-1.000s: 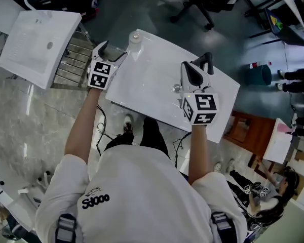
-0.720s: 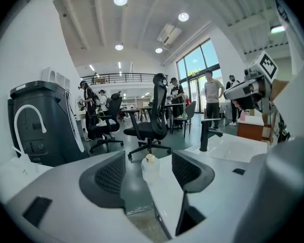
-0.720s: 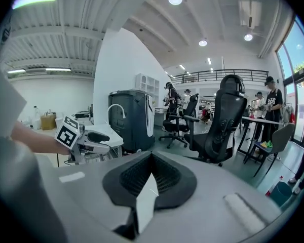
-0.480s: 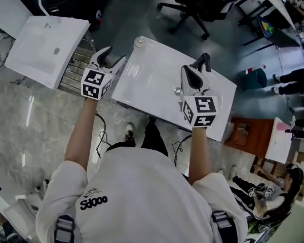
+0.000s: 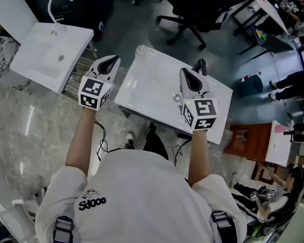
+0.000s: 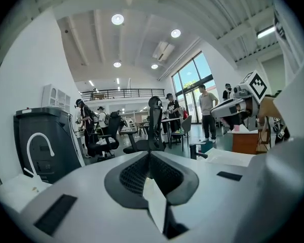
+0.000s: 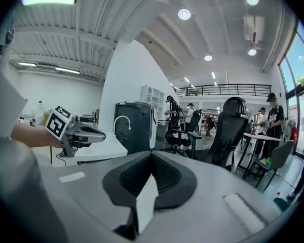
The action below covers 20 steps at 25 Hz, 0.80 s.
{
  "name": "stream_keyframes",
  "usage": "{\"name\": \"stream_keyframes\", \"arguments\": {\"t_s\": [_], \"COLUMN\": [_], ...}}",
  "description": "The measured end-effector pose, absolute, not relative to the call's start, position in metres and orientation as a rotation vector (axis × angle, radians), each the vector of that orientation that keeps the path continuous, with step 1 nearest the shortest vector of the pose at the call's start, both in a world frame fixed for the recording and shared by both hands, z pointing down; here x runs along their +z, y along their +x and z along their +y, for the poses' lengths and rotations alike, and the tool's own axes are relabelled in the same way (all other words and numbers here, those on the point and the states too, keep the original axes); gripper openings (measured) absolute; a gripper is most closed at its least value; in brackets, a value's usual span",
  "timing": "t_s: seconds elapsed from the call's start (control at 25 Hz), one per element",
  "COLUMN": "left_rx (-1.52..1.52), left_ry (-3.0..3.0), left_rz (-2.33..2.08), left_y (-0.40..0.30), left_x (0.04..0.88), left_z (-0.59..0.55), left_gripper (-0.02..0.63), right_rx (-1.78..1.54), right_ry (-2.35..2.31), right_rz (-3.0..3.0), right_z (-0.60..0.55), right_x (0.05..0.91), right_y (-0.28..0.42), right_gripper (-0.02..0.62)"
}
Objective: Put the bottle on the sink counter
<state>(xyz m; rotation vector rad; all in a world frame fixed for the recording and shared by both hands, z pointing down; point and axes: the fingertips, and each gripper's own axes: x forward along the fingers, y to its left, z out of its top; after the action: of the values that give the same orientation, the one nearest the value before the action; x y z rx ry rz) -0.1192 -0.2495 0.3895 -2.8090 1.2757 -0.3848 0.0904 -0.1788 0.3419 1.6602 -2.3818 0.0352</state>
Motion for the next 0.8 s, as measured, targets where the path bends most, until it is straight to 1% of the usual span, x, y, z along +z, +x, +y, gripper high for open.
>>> {"name": "stream_keyframes", "arguments": {"t_s": [0.12, 0.56, 0.8], "left_rx": [-0.373, -0.286, -0.273], "left_ry": [-2.815, -2.799, -2.797], "left_rz": [1.219, 1.120, 1.098], "left_y": [-0.116, -0.106, -0.104], "left_x": [0.377, 0.335, 0.328], "left_z": [-0.237, -0.202, -0.195], "left_gripper": [0.006, 0.006, 0.006], "right_rx": [0.010, -0.053, -0.075], "right_ry": [1.661, 1.634, 1.626], "right_rz": [-2.389, -2.410, -2.413], "right_z": [-0.174, -0.155, -0.147], "right_x": [0.333, 0.311, 0.306], "right_y": [0.088, 0.077, 0.072], "right_gripper": [0.011, 0.011, 0.009]}}
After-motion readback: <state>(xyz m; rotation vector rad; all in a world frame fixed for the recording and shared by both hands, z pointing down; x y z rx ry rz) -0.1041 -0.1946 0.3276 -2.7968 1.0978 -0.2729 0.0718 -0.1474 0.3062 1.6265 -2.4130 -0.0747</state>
